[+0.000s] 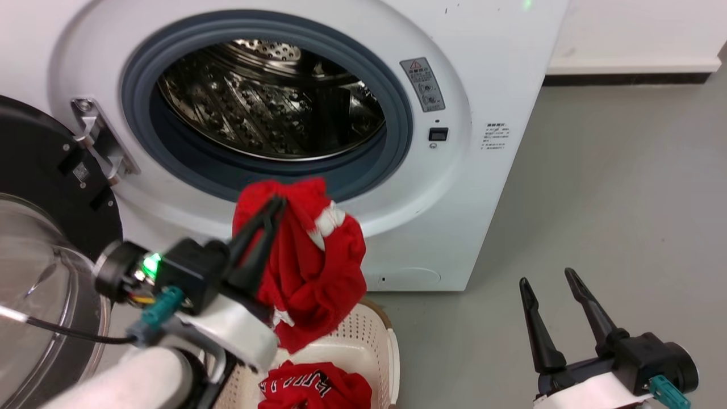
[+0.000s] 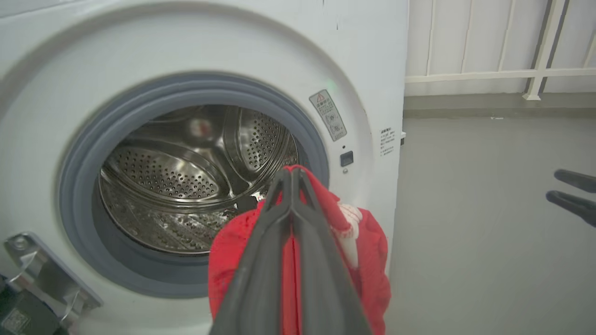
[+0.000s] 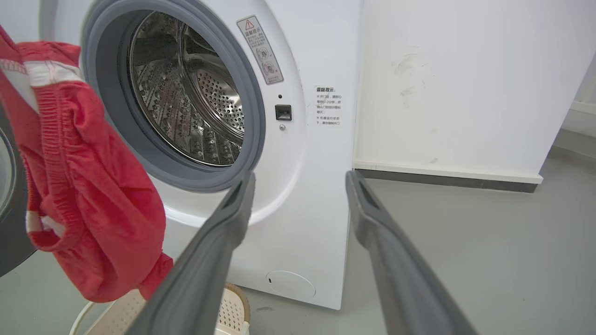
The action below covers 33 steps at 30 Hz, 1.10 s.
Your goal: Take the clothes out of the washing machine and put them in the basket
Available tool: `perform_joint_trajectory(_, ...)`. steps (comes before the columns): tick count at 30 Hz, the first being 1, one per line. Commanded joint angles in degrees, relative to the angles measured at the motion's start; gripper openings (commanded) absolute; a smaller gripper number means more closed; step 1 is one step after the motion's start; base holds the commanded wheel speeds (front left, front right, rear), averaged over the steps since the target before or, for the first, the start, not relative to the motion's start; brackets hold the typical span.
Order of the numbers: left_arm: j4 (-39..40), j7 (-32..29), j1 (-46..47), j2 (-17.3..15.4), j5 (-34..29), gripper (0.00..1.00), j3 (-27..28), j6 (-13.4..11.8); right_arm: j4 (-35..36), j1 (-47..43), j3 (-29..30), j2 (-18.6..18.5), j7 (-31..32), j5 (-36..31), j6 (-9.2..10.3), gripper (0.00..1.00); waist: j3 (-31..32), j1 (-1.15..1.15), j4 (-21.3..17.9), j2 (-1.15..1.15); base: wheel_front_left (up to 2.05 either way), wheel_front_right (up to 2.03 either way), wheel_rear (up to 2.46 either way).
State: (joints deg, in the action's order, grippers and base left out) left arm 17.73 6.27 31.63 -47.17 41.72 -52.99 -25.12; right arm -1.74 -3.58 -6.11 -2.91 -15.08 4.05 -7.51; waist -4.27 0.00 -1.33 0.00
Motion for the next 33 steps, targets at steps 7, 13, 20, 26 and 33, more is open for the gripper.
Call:
perform_joint_trajectory(7,-9.1,3.0,-6.3,4.1,2.4,0.0,-3.4,2.0,1.1,4.3,1.6,0.1,-0.1,-1.5,0.04,1.0,-7.5,0.0,-0.3,0.0,0.0,0.0,0.0)
perform_joint_trajectory(13,-19.5,5.5,-6.9,8.6,4.8,0.0,-3.8,5.1,2.0,7.6,2.2,0.1,-0.1,-2.0,0.04,1.0,-13.6,0.0,-1.2,0.0,0.0,0.0,0.0)
perform_joint_trajectory(20,-44.9,7.5,-2.5,17.2,8.5,0.0,-2.9,14.3,3.6,12.9,3.0,0.1,-0.1,-1.6,0.04,1.0,-24.0,0.0,-3.7,0.0,0.0,0.0,0.0)
perform_joint_trajectory(26,-61.5,7.6,3.9,24.5,10.6,0.0,-1.7,19.7,4.7,15.9,3.9,0.1,-0.1,-1.0,0.04,1.0,-30.8,0.0,-5.1,0.0,0.0,0.0,0.0)
perform_joint_trajectory(33,-76.8,6.1,12.5,29.5,11.5,0.0,-1.2,24.4,6.2,19.8,4.1,0.1,-0.1,0.4,0.04,1.0,-38.6,0.0,-7.0,0.0,0.0,0.0,0.0)
